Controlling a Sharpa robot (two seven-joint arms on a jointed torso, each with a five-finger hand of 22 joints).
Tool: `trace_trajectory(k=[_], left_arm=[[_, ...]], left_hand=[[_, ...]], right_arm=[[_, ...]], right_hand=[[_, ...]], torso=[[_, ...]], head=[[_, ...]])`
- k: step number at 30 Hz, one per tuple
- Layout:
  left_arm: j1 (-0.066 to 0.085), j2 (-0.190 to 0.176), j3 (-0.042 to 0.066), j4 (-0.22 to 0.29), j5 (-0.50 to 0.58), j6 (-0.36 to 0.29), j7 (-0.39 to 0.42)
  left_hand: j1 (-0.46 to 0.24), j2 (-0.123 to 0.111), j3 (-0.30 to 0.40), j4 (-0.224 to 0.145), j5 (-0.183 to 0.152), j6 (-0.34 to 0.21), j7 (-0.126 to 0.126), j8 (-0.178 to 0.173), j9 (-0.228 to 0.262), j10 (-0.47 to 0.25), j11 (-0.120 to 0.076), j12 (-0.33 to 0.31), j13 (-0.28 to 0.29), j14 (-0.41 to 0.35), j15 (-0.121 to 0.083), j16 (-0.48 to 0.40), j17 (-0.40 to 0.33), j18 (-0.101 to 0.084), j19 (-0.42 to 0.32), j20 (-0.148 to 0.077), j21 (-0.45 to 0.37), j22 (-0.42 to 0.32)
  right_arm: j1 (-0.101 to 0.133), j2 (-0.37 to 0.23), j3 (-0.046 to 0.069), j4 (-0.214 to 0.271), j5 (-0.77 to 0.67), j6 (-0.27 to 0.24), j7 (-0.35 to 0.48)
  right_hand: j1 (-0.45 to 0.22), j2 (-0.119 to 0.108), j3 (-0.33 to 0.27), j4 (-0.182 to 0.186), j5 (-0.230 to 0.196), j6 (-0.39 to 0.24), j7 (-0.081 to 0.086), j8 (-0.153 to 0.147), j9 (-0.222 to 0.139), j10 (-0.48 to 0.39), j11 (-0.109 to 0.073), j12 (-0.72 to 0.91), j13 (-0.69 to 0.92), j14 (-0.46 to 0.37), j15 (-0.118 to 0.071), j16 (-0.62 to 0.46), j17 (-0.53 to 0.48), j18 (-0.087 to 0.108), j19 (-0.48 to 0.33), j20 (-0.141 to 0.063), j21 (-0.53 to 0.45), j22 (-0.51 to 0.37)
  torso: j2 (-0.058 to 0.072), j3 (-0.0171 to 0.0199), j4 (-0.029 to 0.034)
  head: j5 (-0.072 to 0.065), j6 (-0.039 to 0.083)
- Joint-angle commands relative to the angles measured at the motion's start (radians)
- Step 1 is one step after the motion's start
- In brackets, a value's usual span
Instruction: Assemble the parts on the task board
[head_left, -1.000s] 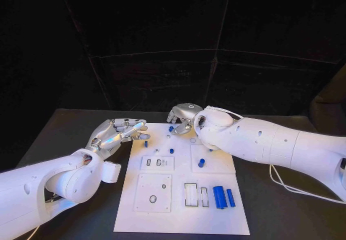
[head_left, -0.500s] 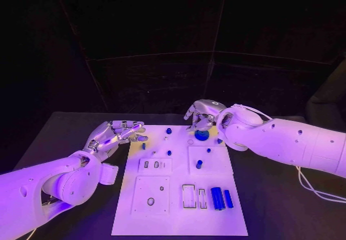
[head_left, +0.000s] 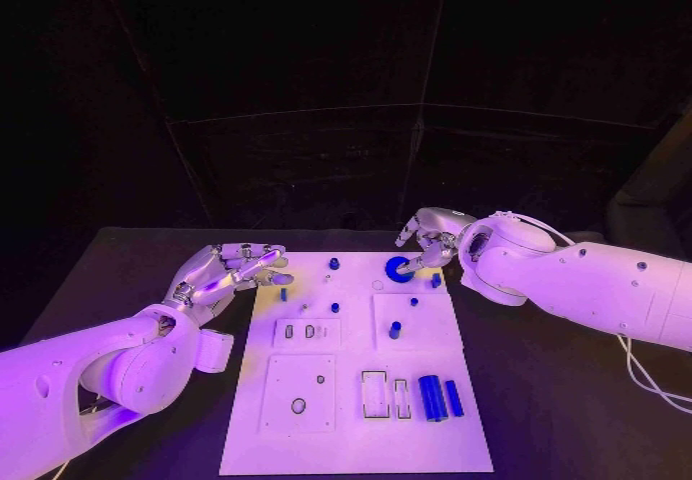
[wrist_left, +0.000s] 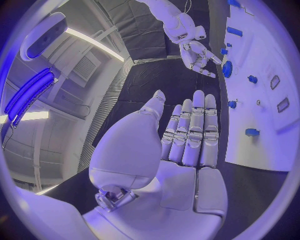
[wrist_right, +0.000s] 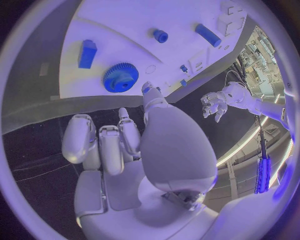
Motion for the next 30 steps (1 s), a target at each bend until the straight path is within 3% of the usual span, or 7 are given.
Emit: trace_trajectory(k=[1, 5, 7, 14, 21, 30], left_arm=[[0.001, 0.002, 0.001, -0.001, -0.005, 0.018, 0.003], [0.001, 0.003, 0.001, -0.003, -0.005, 0.018, 0.003], [0.001, 0.003, 0.001, -0.004, -0.005, 0.019, 0.003], [0.001, 0.005, 0.001, -0.005, -0.005, 0.019, 0.003], [0.001, 0.005, 0.001, -0.006, -0.005, 0.019, 0.002], [0.001, 0.005, 0.0, -0.007, -0.005, 0.019, -0.002]], left_hand=[[0.0, 0.011, 0.0, -0.007, 0.001, 0.002, 0.003, -0.007, -0.001, 0.001, 0.009, -0.006, -0.001, -0.001, 0.002, -0.006, 0.001, 0.006, 0.002, 0.007, -0.006, -0.001], [0.0, 0.011, 0.0, -0.007, 0.001, 0.002, 0.003, -0.007, -0.001, 0.001, 0.009, -0.006, -0.001, -0.001, 0.002, -0.006, 0.001, 0.006, 0.002, 0.007, -0.006, -0.001], [0.0, 0.011, 0.0, -0.007, 0.001, 0.002, 0.003, -0.007, -0.001, 0.001, 0.009, -0.006, -0.001, -0.001, 0.002, -0.006, 0.001, 0.006, 0.002, 0.007, -0.006, -0.001], [0.0, 0.011, 0.0, -0.007, 0.001, 0.002, 0.003, -0.007, -0.001, 0.001, 0.009, -0.006, -0.001, -0.001, 0.002, -0.006, 0.001, 0.006, 0.002, 0.007, -0.006, -0.001], [0.0, 0.012, 0.001, -0.01, 0.001, 0.004, 0.003, -0.007, 0.0, 0.002, 0.009, -0.007, -0.001, -0.002, 0.002, -0.009, 0.002, 0.006, 0.003, 0.007, -0.008, -0.002], [0.001, 0.012, 0.001, -0.01, 0.001, 0.004, 0.003, -0.008, 0.0, 0.002, 0.009, -0.007, -0.001, -0.002, 0.002, -0.009, 0.002, 0.006, 0.003, 0.008, -0.008, -0.002]], right_arm=[[0.002, 0.003, 0.001, -0.002, 0.017, 0.072, -0.054], [0.002, 0.014, 0.001, -0.016, 0.013, 0.084, -0.063], [0.002, 0.02, 0.001, -0.023, 0.011, 0.088, -0.065], [0.002, 0.036, 0.001, -0.047, 0.006, 0.091, -0.069], [0.001, 0.042, 0.001, -0.056, 0.0, 0.102, -0.07], [0.001, 0.042, 0.0, -0.05, -0.004, 0.118, -0.072]], right_hand=[[0.024, -0.002, -0.009, 0.038, 0.011, -0.013, 0.0, 0.01, 0.0, 0.028, 0.009, 0.085, 0.102, 0.08, 0.012, 0.028, 0.115, -0.009, 0.018, 0.008, 0.012, 0.023], [0.039, 0.001, -0.01, 0.056, 0.019, -0.019, 0.003, 0.013, -0.001, 0.039, 0.013, 0.112, 0.136, 0.081, 0.015, 0.034, 0.128, -0.016, 0.043, 0.01, 0.03, 0.065], [0.046, 0.005, -0.007, 0.06, 0.031, -0.022, 0.004, 0.014, -0.001, 0.043, 0.014, 0.121, 0.147, 0.082, 0.016, 0.036, 0.132, -0.019, 0.052, 0.011, 0.036, 0.08], [0.06, 0.024, 0.003, 0.058, 0.077, -0.018, 0.003, 0.021, 0.001, 0.05, 0.013, 0.137, 0.168, 0.082, 0.017, 0.039, 0.138, -0.024, 0.065, 0.012, 0.046, 0.103], [0.072, 0.04, 0.014, 0.041, 0.088, 0.001, -0.001, 0.033, 0.003, 0.064, 0.01, 0.155, 0.192, 0.083, 0.014, 0.042, 0.145, -0.026, 0.071, 0.01, 0.05, 0.113], [0.075, 0.041, 0.016, 0.032, 0.086, 0.008, -0.002, 0.037, 0.004, 0.074, 0.009, 0.169, 0.209, 0.084, 0.013, 0.044, 0.151, -0.027, 0.074, 0.009, 0.053, 0.121]], torso=[[0.001, -0.0005, 0.0044], [0.001, 0.0004, 0.0048], [0.001, -0.0009, 0.0053], [0.001, -0.0019, 0.0058], [0.001, -0.0011, 0.0042], [0.001, -0.0008, 0.0046]], head=[[-0.004, 0.001], [-0.004, 0.0], [-0.005, 0.0], [-0.006, -0.003], [-0.005, -0.005], [-0.005, -0.007]])
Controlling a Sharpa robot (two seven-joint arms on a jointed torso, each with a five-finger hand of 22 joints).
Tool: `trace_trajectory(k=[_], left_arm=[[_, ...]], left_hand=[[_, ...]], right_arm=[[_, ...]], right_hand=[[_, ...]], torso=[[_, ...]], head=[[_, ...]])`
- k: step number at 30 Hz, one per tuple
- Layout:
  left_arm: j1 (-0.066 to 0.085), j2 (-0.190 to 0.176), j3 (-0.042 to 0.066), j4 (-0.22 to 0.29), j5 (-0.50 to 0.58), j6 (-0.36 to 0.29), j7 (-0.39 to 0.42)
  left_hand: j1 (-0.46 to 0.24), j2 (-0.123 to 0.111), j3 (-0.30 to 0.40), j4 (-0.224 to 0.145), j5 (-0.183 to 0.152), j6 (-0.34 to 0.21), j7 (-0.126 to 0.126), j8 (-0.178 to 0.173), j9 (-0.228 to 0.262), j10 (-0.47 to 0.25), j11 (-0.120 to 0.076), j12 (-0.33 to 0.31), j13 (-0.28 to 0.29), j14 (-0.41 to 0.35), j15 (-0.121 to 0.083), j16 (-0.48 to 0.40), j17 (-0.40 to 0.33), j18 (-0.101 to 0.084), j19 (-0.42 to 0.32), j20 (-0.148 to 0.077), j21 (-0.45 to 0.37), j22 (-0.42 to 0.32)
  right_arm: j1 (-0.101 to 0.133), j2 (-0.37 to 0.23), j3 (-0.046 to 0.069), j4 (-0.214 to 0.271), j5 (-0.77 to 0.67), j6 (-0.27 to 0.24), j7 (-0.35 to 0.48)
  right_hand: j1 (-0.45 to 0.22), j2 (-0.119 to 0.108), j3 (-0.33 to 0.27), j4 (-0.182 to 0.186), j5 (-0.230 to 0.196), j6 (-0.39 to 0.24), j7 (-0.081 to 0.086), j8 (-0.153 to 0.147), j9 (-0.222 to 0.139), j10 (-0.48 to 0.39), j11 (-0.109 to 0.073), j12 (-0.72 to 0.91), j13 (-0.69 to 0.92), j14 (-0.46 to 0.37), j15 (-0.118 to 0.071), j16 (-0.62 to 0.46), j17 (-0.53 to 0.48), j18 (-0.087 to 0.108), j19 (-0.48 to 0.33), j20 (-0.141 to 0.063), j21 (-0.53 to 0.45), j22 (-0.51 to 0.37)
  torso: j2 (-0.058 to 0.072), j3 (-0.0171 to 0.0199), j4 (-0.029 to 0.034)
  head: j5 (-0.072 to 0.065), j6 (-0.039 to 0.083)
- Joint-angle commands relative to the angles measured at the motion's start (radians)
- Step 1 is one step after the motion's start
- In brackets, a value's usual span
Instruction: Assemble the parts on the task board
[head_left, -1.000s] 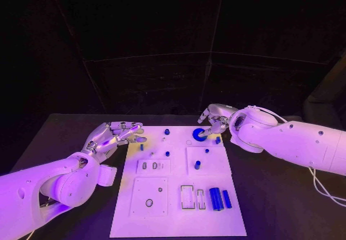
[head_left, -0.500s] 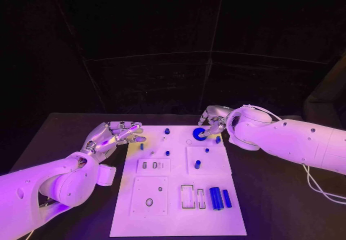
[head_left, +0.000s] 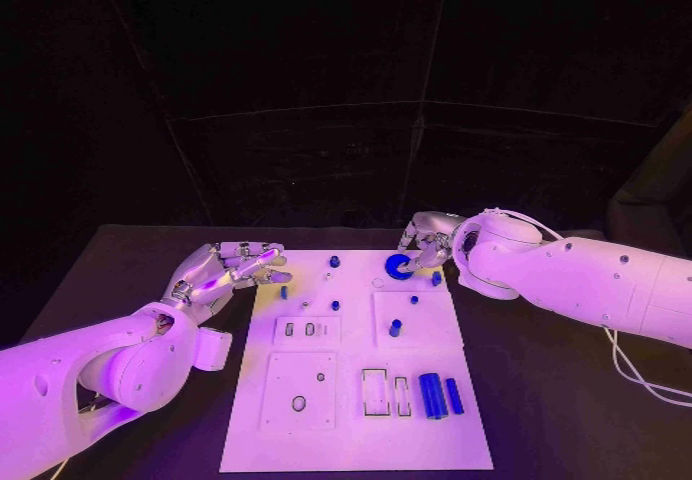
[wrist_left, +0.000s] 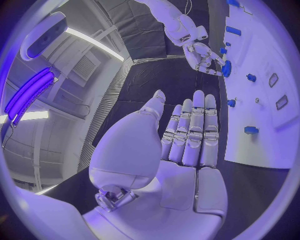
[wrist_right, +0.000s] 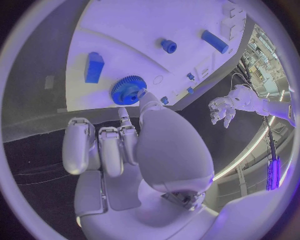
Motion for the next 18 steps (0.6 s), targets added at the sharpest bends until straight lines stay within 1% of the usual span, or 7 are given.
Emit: trace_trajectory(k=[1, 8, 12, 18], left_arm=[[0.001, 0.001, 0.001, 0.001, -0.005, 0.013, 0.0], [0.001, 0.001, 0.001, -0.001, -0.005, 0.013, -0.001], [0.001, 0.001, 0.001, -0.001, -0.005, 0.014, -0.001], [0.001, 0.001, 0.001, -0.003, -0.005, 0.015, -0.001]], left_hand=[[0.001, 0.012, 0.0, -0.003, 0.001, 0.004, 0.003, -0.004, 0.0, -0.001, 0.005, -0.006, -0.001, -0.001, 0.002, -0.002, 0.001, 0.006, 0.003, 0.008, -0.004, -0.001], [0.001, 0.012, 0.0, -0.003, 0.001, 0.004, 0.003, -0.004, 0.0, -0.001, 0.005, -0.006, -0.001, -0.001, 0.002, -0.002, 0.001, 0.006, 0.003, 0.008, -0.004, -0.001], [0.001, 0.013, 0.001, -0.005, 0.001, 0.004, 0.003, -0.004, 0.0, -0.001, 0.005, -0.007, -0.001, -0.001, 0.002, -0.003, 0.002, 0.006, 0.003, 0.008, -0.005, -0.001], [0.001, 0.013, 0.001, -0.005, 0.001, 0.004, 0.003, -0.004, 0.0, -0.001, 0.005, -0.007, -0.001, -0.001, 0.002, -0.003, 0.002, 0.006, 0.003, 0.008, -0.005, -0.001]], right_arm=[[0.001, 0.002, 0.0, 0.001, -0.009, 0.023, -0.006], [0.001, 0.004, 0.0, -0.003, -0.015, 0.023, -0.006], [0.001, 0.005, 0.0, -0.005, -0.021, 0.023, -0.005], [0.0, 0.006, 0.0, -0.002, -0.027, 0.022, 0.002]], right_hand=[[0.003, 0.005, 0.0, -0.008, 0.001, 0.008, 0.002, 0.004, 0.001, 0.05, -0.002, 0.007, 0.163, 0.082, 0.004, 0.006, 0.15, -0.012, 0.006, 0.0, 0.004, 0.003], [0.002, 0.007, 0.0, -0.01, -0.001, 0.012, 0.001, 0.006, 0.001, 0.051, -0.003, 0.008, 0.165, 0.082, 0.004, 0.006, 0.15, -0.012, 0.006, 0.0, 0.004, 0.004], [0.004, 0.009, 0.001, -0.014, -0.002, 0.015, 0.0, 0.007, 0.002, 0.052, -0.003, 0.01, 0.168, 0.082, 0.003, 0.007, 0.151, -0.012, 0.006, -0.001, 0.005, 0.005], [0.006, 0.01, 0.003, -0.019, -0.003, 0.018, 0.0, 0.009, 0.002, 0.054, -0.004, 0.013, 0.172, 0.083, 0.002, 0.007, 0.153, -0.013, 0.008, -0.001, 0.006, 0.009]], torso=[[0.0, 0.0, -0.0002], [0.0, 0.0008, -0.0008], [0.001, 0.0002, -0.0005], [0.0, 0.0005, -0.0007]], head=[[0.0, -0.002], [0.0, -0.004], [0.0, -0.005], [0.001, -0.007]])
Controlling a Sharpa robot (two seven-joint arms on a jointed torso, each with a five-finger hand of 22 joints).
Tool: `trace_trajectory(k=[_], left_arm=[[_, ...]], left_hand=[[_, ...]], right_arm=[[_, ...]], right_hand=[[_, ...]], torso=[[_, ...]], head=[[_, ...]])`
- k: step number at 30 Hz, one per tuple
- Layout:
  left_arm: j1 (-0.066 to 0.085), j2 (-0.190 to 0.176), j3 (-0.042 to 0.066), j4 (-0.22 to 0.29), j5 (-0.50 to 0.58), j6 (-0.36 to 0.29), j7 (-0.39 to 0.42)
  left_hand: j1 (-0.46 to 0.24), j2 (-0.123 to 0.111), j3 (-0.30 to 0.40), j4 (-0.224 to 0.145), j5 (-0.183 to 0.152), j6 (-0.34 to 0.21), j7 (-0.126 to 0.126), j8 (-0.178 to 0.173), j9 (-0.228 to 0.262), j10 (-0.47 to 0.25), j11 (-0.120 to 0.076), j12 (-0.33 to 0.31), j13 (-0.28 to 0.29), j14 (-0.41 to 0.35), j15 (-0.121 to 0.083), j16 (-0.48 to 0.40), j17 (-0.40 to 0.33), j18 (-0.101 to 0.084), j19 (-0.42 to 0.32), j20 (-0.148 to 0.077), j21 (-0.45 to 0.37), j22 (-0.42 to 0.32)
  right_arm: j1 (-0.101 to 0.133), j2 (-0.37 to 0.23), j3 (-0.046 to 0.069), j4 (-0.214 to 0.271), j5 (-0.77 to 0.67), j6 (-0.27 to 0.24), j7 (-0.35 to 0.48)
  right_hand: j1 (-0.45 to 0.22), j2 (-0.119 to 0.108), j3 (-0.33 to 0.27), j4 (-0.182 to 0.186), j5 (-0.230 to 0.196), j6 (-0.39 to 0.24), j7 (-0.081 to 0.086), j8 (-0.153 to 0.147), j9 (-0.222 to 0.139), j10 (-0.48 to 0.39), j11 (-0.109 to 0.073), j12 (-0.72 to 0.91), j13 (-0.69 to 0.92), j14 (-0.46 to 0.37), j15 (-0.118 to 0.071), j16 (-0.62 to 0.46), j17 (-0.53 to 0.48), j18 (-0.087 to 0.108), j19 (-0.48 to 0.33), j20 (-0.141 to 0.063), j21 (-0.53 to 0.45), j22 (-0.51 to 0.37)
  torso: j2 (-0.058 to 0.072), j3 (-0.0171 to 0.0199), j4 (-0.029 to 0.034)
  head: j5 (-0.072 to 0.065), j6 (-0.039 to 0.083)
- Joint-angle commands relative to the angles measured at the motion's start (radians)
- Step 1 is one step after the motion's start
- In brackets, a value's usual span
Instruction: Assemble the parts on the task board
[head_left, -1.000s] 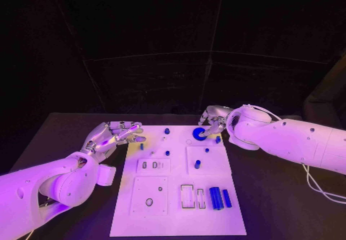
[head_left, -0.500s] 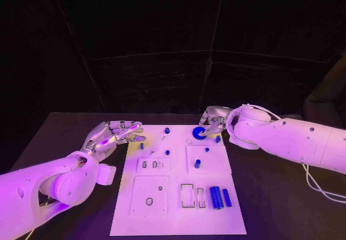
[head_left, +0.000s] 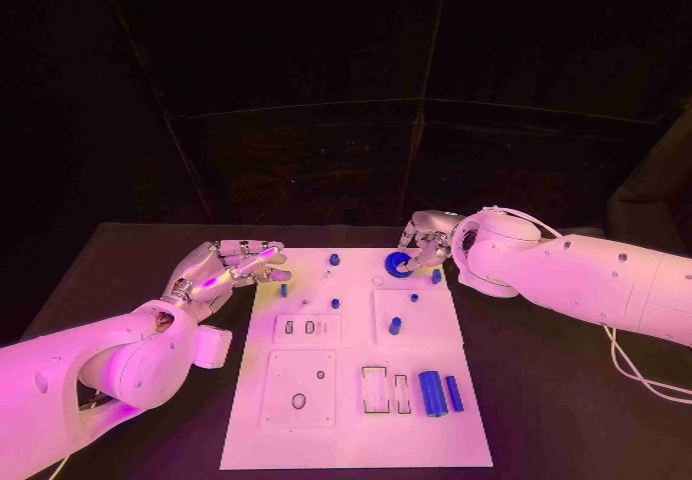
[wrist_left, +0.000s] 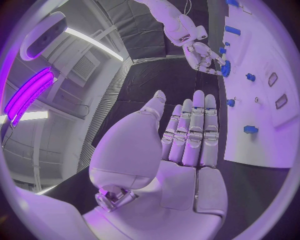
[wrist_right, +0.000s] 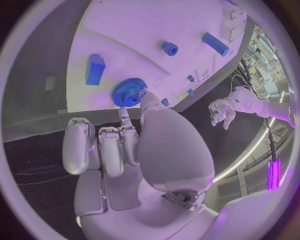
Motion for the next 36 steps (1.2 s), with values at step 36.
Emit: trace_trajectory(k=[36], left_arm=[[0.001, 0.002, 0.0, -0.004, -0.005, 0.018, -0.002]], left_hand=[[-0.001, 0.011, 0.002, -0.007, 0.001, 0.005, 0.003, -0.005, 0.0, 0.0, 0.005, -0.006, -0.001, 0.0, 0.002, -0.005, 0.002, 0.007, 0.001, 0.004, -0.006, -0.002]], right_arm=[[-0.007, 0.01, 0.0, 0.001, -0.095, 0.001, 0.013]], right_hand=[[0.016, 0.035, 0.073, -0.083, -0.059, 0.092, -0.016, 0.037, 0.003, 0.069, -0.018, 0.022, 0.196, 0.083, -0.014, 0.006, 0.159, -0.019, 0.022, -0.015, 0.018, 0.033]], torso=[[0.001, -0.0001, -0.0002]], head=[[-0.001, -0.006]])
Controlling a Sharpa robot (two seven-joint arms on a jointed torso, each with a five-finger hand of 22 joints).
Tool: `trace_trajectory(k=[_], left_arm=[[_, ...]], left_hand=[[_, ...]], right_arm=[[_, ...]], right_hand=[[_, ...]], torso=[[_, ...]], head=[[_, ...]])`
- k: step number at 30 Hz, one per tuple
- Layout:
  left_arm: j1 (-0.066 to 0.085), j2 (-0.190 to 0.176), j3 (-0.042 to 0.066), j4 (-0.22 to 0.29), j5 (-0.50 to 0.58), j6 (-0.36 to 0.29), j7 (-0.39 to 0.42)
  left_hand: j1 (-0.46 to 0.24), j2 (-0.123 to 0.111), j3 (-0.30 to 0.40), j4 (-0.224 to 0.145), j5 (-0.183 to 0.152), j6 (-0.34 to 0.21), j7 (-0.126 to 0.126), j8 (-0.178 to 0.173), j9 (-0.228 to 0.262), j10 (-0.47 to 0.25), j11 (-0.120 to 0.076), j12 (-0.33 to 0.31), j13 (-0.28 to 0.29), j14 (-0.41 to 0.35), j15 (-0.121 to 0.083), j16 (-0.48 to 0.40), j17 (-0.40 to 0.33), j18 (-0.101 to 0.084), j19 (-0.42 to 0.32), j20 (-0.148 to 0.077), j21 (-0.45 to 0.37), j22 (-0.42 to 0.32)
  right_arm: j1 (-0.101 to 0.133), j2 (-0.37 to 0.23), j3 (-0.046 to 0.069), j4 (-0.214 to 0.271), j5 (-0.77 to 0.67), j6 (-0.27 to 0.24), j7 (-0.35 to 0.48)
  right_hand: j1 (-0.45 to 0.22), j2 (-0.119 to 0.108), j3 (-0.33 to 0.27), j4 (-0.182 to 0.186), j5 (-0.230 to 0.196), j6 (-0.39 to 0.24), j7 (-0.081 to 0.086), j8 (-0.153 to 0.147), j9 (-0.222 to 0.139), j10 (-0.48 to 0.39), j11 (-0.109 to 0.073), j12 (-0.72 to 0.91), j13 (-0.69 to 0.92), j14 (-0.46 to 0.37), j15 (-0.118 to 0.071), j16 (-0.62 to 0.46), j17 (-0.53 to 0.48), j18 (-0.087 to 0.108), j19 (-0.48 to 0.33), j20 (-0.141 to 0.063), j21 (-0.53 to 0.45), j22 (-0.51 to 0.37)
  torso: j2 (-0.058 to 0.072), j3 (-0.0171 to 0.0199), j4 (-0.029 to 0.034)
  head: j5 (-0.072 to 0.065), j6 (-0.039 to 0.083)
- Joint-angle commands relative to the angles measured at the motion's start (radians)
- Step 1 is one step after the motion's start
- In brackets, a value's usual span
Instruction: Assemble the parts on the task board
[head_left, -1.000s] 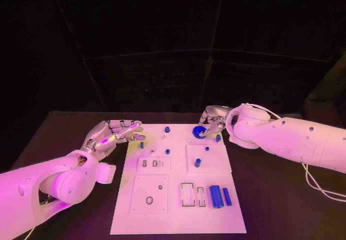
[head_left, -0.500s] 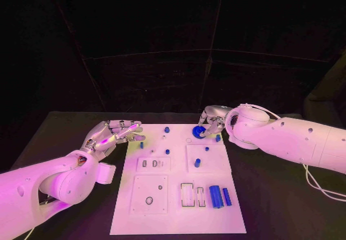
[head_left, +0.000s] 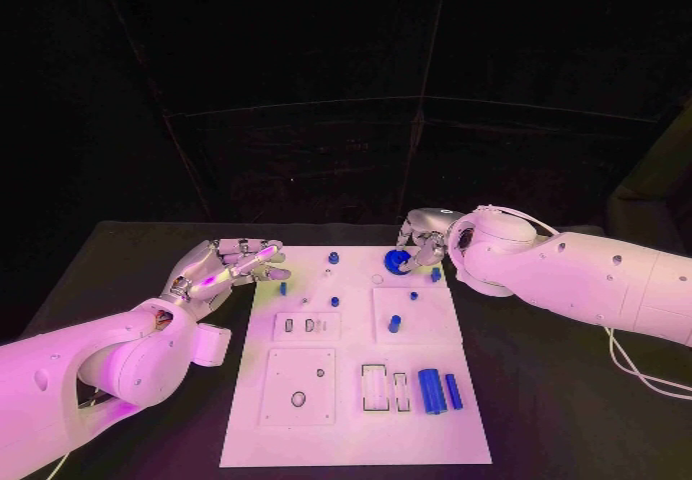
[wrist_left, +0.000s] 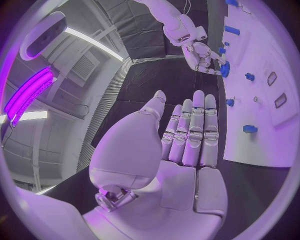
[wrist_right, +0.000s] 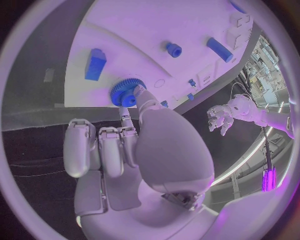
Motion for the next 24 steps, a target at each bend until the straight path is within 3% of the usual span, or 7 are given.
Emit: trace_trajectory(k=[1, 9, 12, 24], left_arm=[[0.001, 0.001, 0.001, 0.001, -0.005, 0.014, 0.003], [0.001, 0.001, 0.001, 0.0, -0.005, 0.014, 0.003], [0.001, 0.001, 0.001, 0.0, -0.005, 0.014, 0.003], [0.001, -0.001, 0.001, 0.0, -0.005, 0.024, 0.004]], left_hand=[[-0.001, 0.011, 0.0, -0.004, 0.001, 0.005, 0.003, -0.005, 0.0, 0.0, 0.005, -0.006, -0.001, 0.0, 0.002, -0.005, 0.001, 0.007, 0.001, 0.004, -0.006, -0.002], [-0.001, 0.011, 0.0, -0.004, 0.001, 0.005, 0.003, -0.005, 0.0, 0.0, 0.005, -0.006, -0.001, 0.0, 0.002, -0.005, 0.001, 0.007, 0.001, 0.004, -0.006, -0.002], [-0.001, 0.011, 0.0, -0.004, 0.001, 0.005, 0.003, -0.005, 0.0, 0.0, 0.005, -0.006, -0.001, 0.0, 0.002, -0.005, 0.001, 0.007, 0.001, 0.004, -0.006, -0.002], [0.0, 0.012, 0.001, -0.006, 0.001, 0.005, 0.003, -0.007, -0.001, 0.0, 0.005, -0.008, -0.001, 0.0, 0.002, -0.007, 0.002, 0.007, 0.001, 0.004, -0.007, -0.002]], right_arm=[[-0.004, 0.002, -0.002, -0.001, -0.016, 0.004, 0.008], [-0.005, 0.003, -0.002, 0.002, -0.01, -0.011, 0.019], [-0.005, 0.001, -0.002, 0.009, -0.008, -0.031, 0.022], [-0.005, -0.021, -0.001, 0.104, -0.026, -0.164, 0.011]], right_hand=[[-0.005, 0.013, 0.009, -0.001, 0.002, 0.013, -0.004, 0.008, 0.002, 0.063, -0.011, 0.005, 0.197, 0.083, -0.007, 0.005, 0.159, -0.02, 0.005, -0.005, 0.004, 0.003], [-0.037, 0.021, 0.039, -0.002, 0.069, 0.041, -0.015, 0.003, -0.004, 0.068, -0.021, 0.009, 0.203, 0.083, -0.018, 0.005, 0.16, -0.021, 0.008, -0.016, 0.006, 0.009], [-0.054, 0.019, 0.056, -0.002, 0.112, 0.046, -0.016, -0.005, -0.007, 0.07, -0.024, 0.01, 0.206, 0.084, -0.019, 0.005, 0.161, -0.022, 0.011, -0.018, 0.009, 0.016], [-0.086, 0.012, 0.088, -0.001, 0.16, 0.046, -0.015, -0.023, -0.009, 0.083, -0.024, 0.028, 0.228, 0.085, -0.015, 0.007, 0.167, -0.029, 0.028, -0.015, 0.023, 0.052]], torso=[[0.0, 0.0001, 0.0], [0.0, -0.0003, 0.0007], [0.0, -0.0002, 0.0006], [-0.001, -0.0015, 0.0007]], head=[[0.001, -0.001], [0.002, -0.003], [0.002, -0.003], [0.006, 0.001]])
